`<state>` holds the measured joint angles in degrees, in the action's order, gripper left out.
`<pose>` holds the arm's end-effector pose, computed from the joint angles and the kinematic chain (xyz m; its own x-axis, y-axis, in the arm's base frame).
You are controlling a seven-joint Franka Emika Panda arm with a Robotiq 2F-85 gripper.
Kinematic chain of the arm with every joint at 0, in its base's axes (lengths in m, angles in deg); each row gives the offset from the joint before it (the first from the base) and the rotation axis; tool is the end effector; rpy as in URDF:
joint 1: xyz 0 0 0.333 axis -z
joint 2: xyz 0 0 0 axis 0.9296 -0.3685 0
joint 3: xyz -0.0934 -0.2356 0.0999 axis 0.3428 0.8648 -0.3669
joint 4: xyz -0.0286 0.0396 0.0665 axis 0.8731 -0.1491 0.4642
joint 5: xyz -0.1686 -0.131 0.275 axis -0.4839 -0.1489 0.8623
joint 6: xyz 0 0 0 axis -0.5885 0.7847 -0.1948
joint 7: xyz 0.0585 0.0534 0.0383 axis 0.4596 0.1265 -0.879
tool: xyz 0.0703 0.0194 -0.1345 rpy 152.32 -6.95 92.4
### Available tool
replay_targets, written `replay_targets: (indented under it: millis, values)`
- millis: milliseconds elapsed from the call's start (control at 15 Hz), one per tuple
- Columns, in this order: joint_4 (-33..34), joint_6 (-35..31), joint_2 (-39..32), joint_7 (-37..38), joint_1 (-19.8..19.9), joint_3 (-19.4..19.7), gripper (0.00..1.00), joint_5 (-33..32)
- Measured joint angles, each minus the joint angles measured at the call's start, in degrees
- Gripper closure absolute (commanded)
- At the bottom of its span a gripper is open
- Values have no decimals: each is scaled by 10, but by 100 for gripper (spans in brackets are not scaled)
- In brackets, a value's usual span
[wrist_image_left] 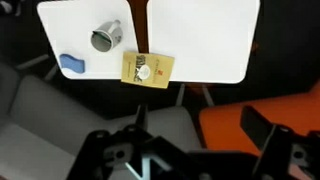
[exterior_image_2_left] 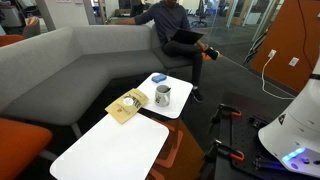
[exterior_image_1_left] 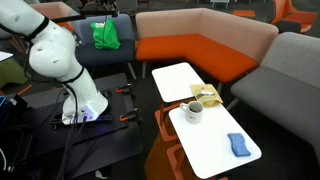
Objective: Move the mug from the right coffee table to the left one
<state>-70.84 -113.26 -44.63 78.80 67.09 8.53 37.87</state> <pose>0.4008 0.1682 0.4996 0.9628 -0.0511 0.2655 -0.0911 -0.9858 0.1408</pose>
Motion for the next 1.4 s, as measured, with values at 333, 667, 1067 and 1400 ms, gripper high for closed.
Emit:
replay_targets:
  millis: [333, 667, 1067, 1400]
  values:
    - [-10, -3, -2, 0, -3, 19, 0, 0]
    - [-55, -49, -20, 3, 10, 78, 0, 1]
    - [-125, -157, -84, 12, 48, 158, 0, 19]
    - [-152, -209, -154, 6, 54, 204, 0, 61]
